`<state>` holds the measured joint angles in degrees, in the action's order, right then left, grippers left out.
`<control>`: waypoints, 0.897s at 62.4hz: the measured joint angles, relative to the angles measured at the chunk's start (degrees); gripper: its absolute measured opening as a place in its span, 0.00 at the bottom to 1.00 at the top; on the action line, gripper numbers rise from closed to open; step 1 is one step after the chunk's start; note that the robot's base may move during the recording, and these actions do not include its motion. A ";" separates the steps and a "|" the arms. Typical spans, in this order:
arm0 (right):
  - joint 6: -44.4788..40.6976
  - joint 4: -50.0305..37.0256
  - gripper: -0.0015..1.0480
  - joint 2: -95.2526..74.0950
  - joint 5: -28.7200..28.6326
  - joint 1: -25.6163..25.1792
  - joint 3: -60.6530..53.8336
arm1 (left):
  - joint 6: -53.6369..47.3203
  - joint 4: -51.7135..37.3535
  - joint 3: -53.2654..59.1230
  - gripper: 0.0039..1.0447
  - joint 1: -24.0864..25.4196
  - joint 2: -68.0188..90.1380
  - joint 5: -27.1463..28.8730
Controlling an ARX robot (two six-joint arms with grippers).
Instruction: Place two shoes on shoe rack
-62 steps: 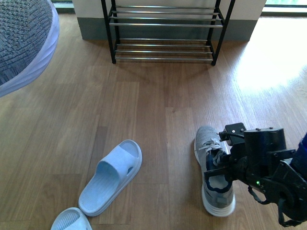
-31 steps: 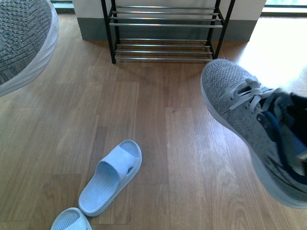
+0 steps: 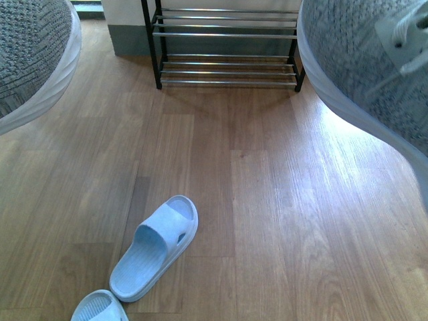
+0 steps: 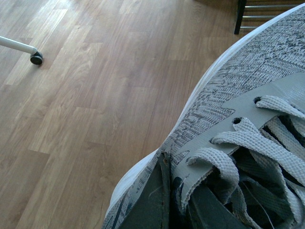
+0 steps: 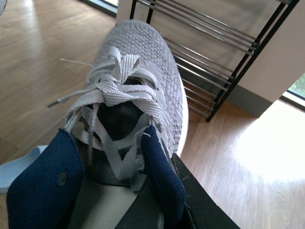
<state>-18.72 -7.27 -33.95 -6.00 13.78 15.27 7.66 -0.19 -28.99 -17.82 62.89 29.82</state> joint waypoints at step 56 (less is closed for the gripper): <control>-0.11 0.02 0.01 0.24 0.35 0.04 -0.04 | 0.00 0.00 0.00 0.01 -0.33 -0.17 -0.57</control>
<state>-18.83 -7.25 -33.71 -5.65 13.82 15.22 7.66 -0.19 -28.99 -18.15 62.72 29.26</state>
